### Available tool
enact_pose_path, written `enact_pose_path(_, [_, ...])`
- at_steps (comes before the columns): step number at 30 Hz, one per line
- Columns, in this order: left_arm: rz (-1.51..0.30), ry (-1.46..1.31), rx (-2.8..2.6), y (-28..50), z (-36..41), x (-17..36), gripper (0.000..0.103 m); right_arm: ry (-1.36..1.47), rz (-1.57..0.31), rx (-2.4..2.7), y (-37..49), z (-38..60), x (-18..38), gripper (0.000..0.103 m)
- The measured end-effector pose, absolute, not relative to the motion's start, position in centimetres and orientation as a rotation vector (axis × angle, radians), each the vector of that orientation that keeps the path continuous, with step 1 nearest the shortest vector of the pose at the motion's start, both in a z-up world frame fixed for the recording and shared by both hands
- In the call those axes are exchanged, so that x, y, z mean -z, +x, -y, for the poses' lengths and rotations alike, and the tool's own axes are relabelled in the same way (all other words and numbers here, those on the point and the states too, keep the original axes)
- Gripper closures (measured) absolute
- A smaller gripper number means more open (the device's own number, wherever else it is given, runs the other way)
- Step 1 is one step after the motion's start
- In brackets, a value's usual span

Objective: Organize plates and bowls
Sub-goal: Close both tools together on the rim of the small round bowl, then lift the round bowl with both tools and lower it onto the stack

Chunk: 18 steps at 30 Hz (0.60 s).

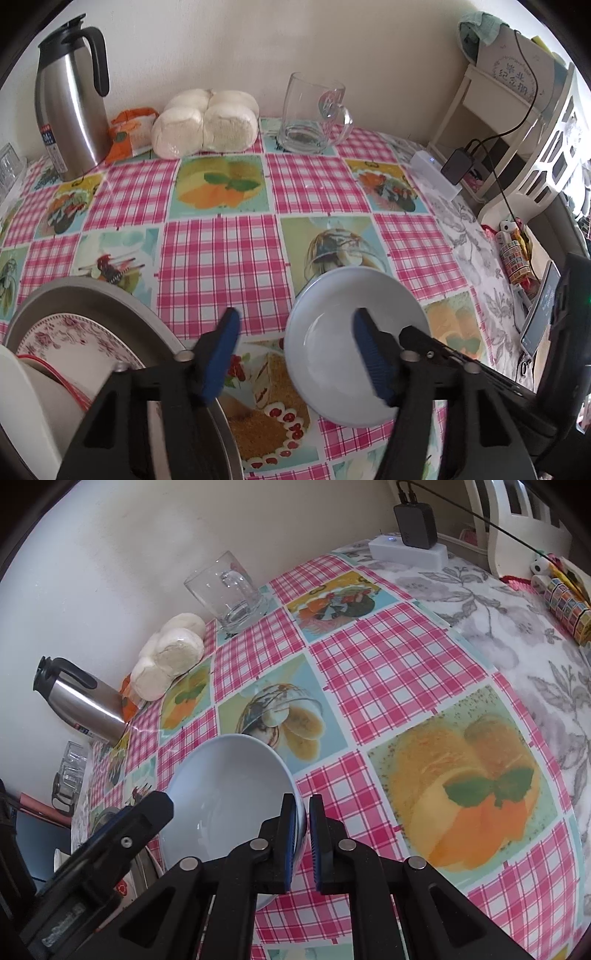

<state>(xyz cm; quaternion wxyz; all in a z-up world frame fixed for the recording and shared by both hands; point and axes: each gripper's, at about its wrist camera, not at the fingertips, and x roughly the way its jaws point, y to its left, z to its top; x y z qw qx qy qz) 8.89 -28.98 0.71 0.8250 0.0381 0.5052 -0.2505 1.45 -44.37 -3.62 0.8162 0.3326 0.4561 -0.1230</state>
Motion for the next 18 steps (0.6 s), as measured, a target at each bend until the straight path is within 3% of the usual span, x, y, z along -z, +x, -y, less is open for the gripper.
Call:
enact_pose_path(9, [-1.119,0.093,0.542,8.9,29.6,1.1,0.055,0.719,-0.987,0.268,1.4,44.4,4.0,0.095])
enact_pose_path(14, [-1.140,0.089,0.560,8.7,29.9,2.1,0.078,0.730,-0.994,0.257,1.4,44.3,4.2,0.094])
enact_pose_path(18, [-1.134,0.054,0.559,8.8,29.4,1.7,0.082,0.708,-1.006,0.261,1.5,44.0,3.7,0.094])
